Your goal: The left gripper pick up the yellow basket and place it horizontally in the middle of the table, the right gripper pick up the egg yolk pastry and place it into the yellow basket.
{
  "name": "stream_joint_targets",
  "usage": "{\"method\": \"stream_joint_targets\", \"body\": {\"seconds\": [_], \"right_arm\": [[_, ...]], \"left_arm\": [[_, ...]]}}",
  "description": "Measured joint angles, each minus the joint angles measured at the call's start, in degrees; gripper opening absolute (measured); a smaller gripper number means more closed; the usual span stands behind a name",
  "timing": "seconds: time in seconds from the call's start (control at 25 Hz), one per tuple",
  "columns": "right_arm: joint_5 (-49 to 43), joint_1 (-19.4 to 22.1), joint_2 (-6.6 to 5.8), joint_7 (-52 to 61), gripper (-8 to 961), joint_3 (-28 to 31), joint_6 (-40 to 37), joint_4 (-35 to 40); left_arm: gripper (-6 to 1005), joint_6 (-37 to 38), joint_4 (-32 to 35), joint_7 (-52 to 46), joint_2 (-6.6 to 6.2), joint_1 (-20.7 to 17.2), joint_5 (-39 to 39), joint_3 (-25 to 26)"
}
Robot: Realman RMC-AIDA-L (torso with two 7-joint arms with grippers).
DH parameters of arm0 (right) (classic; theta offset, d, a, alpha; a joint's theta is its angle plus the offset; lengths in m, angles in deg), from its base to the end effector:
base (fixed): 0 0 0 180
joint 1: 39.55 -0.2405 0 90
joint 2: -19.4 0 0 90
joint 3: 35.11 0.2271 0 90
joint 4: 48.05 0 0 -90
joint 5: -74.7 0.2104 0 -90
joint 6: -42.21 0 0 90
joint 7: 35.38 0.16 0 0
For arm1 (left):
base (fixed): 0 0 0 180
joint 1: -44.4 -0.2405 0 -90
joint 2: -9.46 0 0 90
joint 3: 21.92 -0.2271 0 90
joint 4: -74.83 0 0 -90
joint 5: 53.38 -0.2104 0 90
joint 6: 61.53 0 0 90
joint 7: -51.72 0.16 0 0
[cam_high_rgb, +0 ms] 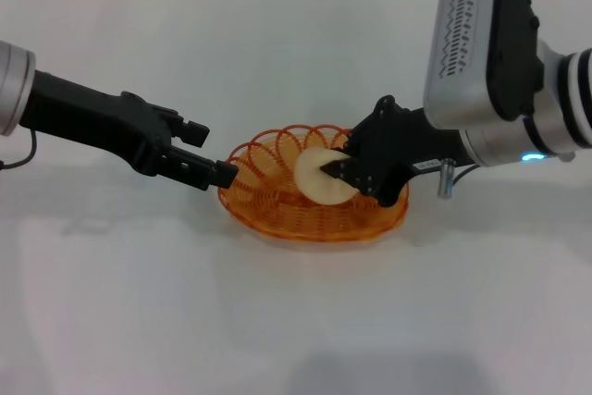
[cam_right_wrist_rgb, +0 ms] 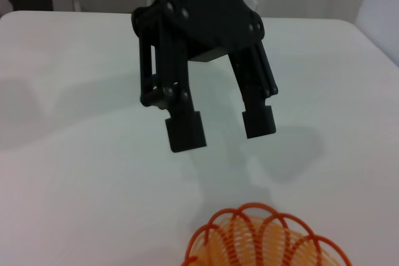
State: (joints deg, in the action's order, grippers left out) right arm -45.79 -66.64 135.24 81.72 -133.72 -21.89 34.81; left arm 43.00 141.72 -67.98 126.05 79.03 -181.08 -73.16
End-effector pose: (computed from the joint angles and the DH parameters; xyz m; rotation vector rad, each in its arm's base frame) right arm 0.0921 0.3250 -0.0519 -2.8650 0.0257 0.0469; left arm -0.1762 0.3281 0.0513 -2.9290 -0.8975 -0.1411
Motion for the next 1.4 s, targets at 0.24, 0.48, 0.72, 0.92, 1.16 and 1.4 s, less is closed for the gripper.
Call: {"method": "stream_joint_targets", "body": {"seconds": [0.24,0.48,0.72,0.92,1.16,1.4], "right_arm": [[0.00,-0.21,-0.01,-0.04,42,-0.53,2.65,-0.73],[0.00,-0.34,-0.06,-0.11,41,-0.53,2.96,-0.84],[0.03,-0.17,-0.09,-0.13,39,-0.53,3.14,-0.86],[0.20,0.13,-0.01,-0.13,206,-0.52,3.33,-0.57],[1.94,0.85,-0.21,-0.13,544,0.66,3.28,-0.16],[2.23,3.75,-0.32,-0.11,781,4.01,2.32,1.52]], "left_arm": [[861,-0.03,-0.01,0.00,0.03,-0.02,0.00,0.00],[861,-0.10,-0.13,0.00,0.04,-0.08,0.00,0.00],[861,-0.22,-0.25,-0.01,0.04,-0.05,-0.02,0.00],[861,-0.35,-0.35,-0.07,0.04,0.00,-0.15,0.00],[861,-0.64,-0.34,-0.07,-0.03,-0.38,-0.05,0.21],[861,-0.65,-0.29,0.36,-0.06,-0.61,0.00,0.27]]}}
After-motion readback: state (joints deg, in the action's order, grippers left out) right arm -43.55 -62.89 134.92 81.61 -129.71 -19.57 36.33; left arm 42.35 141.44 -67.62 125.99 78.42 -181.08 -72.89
